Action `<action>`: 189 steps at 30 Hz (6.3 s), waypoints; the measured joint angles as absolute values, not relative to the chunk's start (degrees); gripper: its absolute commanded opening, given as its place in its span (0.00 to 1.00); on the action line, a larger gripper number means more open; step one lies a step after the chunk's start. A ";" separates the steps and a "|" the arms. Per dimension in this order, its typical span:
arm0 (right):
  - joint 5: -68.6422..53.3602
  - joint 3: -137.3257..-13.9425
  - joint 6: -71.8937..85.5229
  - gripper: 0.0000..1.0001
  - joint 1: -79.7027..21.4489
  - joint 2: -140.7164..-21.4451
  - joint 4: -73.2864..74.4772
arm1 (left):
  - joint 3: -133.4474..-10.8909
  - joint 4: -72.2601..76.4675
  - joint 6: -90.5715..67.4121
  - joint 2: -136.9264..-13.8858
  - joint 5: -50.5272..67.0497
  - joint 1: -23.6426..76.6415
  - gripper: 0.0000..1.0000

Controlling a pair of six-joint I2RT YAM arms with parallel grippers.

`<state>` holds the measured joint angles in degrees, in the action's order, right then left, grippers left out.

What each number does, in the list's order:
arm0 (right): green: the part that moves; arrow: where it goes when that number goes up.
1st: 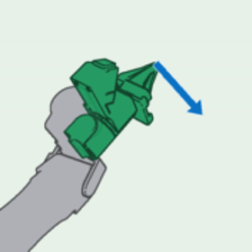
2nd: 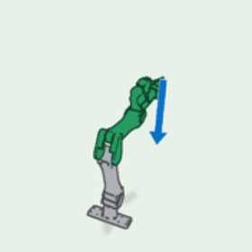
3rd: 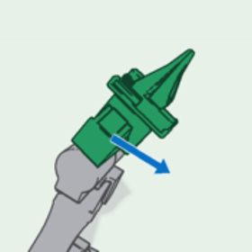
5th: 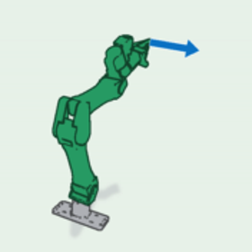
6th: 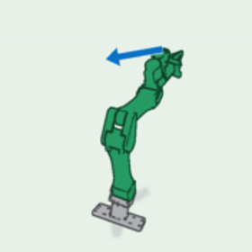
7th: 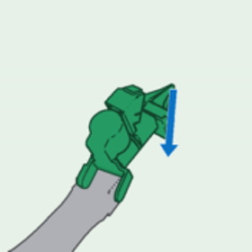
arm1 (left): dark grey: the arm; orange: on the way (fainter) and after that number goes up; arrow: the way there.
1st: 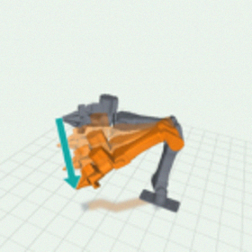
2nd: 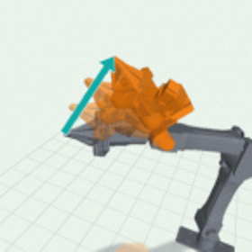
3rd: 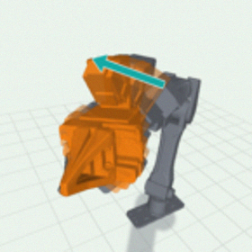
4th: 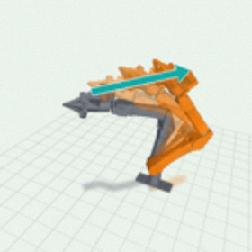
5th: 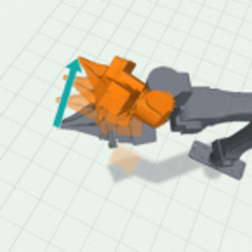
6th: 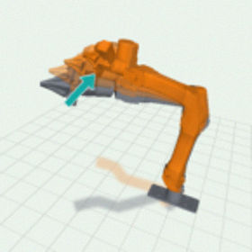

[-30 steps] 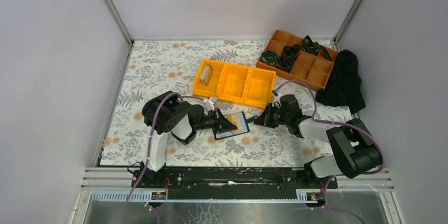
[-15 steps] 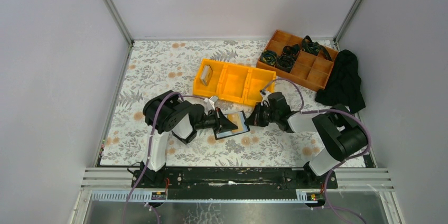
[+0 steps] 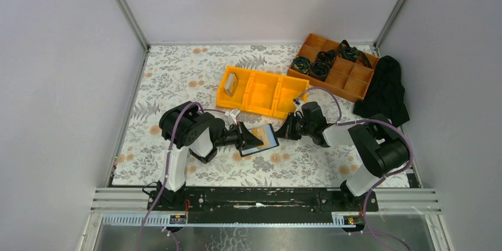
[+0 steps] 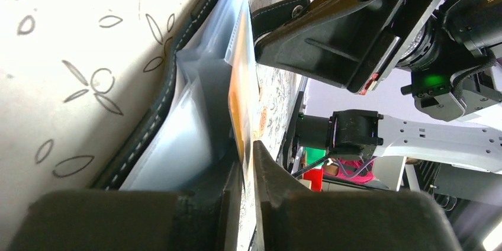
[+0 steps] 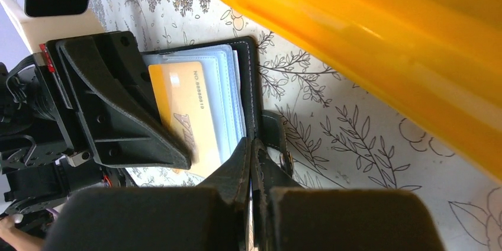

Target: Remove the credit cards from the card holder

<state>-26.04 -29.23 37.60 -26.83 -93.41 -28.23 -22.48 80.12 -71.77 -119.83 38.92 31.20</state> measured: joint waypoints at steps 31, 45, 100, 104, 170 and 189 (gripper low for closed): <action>-26.26 -28.34 37.60 0.00 -25.50 -93.93 -30.35 | -16.21 74.74 -68.23 -112.55 39.86 26.92 0.00; -27.57 -28.32 37.91 0.00 -25.32 -95.79 -33.71 | -16.45 43.42 -57.19 -89.67 35.88 26.57 0.00; -42.04 -27.24 44.97 0.00 -27.49 -72.42 -49.52 | -20.01 63.61 -56.84 -80.90 45.80 30.22 0.11; -41.45 -27.24 44.80 0.00 -27.64 -71.50 -49.60 | -20.01 62.43 -55.99 -79.00 44.66 30.33 0.17; -44.27 -26.76 47.31 0.00 -27.51 -70.85 -51.66 | -18.72 60.29 -54.46 -71.48 43.92 28.14 0.00; -21.52 -36.34 29.80 0.57 -24.93 -62.33 -18.31 | -52.69 14.68 -34.68 -77.56 33.91 24.16 0.00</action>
